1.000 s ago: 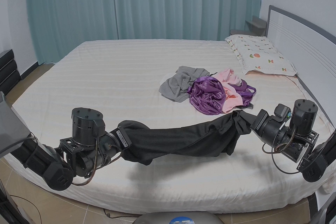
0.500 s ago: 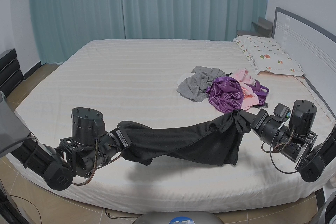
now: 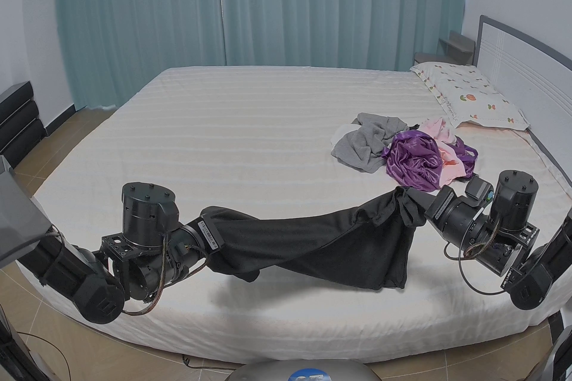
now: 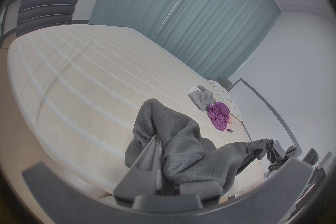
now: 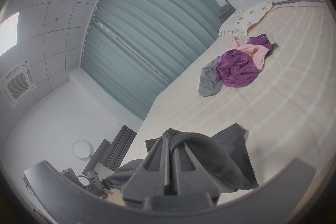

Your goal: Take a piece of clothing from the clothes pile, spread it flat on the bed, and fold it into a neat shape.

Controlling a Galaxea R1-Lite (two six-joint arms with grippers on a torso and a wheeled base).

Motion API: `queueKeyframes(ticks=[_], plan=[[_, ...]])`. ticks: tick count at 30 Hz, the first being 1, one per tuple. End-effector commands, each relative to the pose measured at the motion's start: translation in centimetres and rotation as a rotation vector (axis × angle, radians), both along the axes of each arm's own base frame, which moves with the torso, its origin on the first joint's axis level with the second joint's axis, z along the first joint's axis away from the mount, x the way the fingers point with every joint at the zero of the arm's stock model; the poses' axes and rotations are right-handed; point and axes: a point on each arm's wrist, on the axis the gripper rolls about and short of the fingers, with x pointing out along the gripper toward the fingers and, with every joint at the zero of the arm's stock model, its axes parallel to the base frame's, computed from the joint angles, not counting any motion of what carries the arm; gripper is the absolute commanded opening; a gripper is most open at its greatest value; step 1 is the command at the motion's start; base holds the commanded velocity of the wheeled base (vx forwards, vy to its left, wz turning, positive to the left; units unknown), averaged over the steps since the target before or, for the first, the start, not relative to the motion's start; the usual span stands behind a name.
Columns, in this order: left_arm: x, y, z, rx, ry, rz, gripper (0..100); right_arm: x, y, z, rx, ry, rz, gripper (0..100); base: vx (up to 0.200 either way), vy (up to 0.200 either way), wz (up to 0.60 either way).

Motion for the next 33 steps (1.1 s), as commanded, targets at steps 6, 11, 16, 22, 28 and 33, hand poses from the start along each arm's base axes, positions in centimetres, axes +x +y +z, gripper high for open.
queueKeyframes(ticks=[6,11,16,22,28,33], plan=[[0.01,0.00,0.00,-0.001,0.000,0.001,0,0.06,0.01,-0.03,-0.001,0.000,0.000,0,0.000,0.200,0.00],[0.01,0.00,0.00,-0.001,0.000,0.001,0,0.08,0.02,-0.08,-0.001,0.002,0.000,0,0.000,0.200,0.00],[0.03,0.04,0.00,0.001,-0.001,0.003,0,0.06,0.01,-0.03,-0.001,0.000,0.000,0,0.000,0.200,0.00],[0.01,0.01,0.00,0.002,-0.001,0.003,0,0.06,0.01,-0.03,-0.001,0.000,-0.002,0,0.000,0.200,0.00],[0.00,0.02,0.05,0.002,-0.003,0.004,0,0.06,-0.04,0.01,0.000,-0.001,-0.003,0,0.000,0.200,0.00],[-0.01,0.03,-0.03,0.006,-0.001,0.006,0,0.05,-0.05,0.05,0.000,-0.003,-0.003,0,0.000,0.200,0.00]])
